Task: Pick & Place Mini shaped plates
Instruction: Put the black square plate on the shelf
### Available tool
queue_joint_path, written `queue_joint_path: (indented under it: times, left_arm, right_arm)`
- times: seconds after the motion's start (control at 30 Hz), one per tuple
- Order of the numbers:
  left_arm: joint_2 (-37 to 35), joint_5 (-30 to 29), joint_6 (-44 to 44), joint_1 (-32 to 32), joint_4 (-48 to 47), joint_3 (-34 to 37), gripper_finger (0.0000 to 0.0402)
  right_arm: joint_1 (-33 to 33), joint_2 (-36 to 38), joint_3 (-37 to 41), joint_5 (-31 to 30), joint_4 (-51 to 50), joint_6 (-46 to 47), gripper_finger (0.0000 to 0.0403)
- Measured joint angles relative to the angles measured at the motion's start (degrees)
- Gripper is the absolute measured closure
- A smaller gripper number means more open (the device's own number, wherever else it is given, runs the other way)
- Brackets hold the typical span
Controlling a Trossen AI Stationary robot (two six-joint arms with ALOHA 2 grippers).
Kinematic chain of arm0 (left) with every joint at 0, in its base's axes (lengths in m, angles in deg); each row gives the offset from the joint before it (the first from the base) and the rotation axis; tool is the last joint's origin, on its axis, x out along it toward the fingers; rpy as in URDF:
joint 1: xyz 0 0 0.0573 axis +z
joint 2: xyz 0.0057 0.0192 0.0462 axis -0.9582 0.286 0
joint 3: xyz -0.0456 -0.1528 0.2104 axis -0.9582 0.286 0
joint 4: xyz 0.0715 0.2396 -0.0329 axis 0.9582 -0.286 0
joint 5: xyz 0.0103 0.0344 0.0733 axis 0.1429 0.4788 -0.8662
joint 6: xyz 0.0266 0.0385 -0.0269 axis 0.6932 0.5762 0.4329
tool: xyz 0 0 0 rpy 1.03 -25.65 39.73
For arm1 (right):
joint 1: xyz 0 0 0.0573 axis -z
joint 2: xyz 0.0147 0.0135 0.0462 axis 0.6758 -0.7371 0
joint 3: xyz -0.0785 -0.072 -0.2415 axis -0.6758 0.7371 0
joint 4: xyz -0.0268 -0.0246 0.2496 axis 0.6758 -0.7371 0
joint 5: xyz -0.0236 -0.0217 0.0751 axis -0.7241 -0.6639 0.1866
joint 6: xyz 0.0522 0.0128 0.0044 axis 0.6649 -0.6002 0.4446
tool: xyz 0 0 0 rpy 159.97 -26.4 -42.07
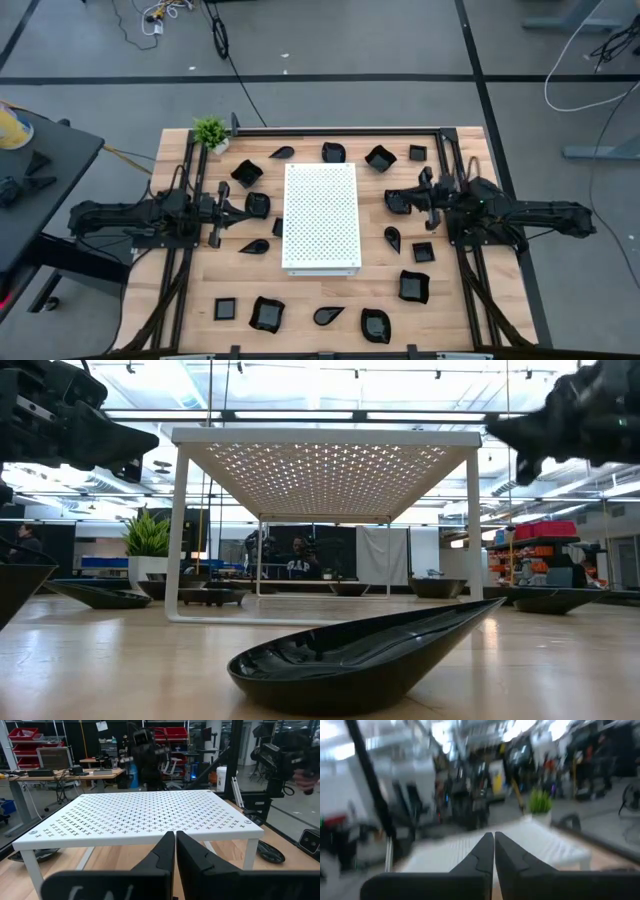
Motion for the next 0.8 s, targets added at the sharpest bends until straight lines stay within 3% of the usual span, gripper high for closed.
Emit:
queue_joint_path:
  times: [0.3,0.47,0.6,0.8]
  left_arm:
    - [0.0,0.0,0.0,0.0,0.0,0.0,0.0381]
    - [0.0,0.0,0.0,0.0,0.0,0.0,0.0381]
    - [0.0,0.0,0.0,0.0,0.0,0.0,0.0381]
    - [0.0,0.0,0.0,0.0,0.0,0.0,0.0381]
  right_arm:
    - [0.0,0.0,0.0,-4.9,22.4,8.9,0.0383]
    - [0.0,0.0,-0.5,-8.3,35.6,9.3,0.0383]
    - [0.0,0.0,-4.3,-9.9,36.7,9.3,0.0383]
    - [0.0,-1.2,-14.0,-10.7,30.1,10.7,0.0383]
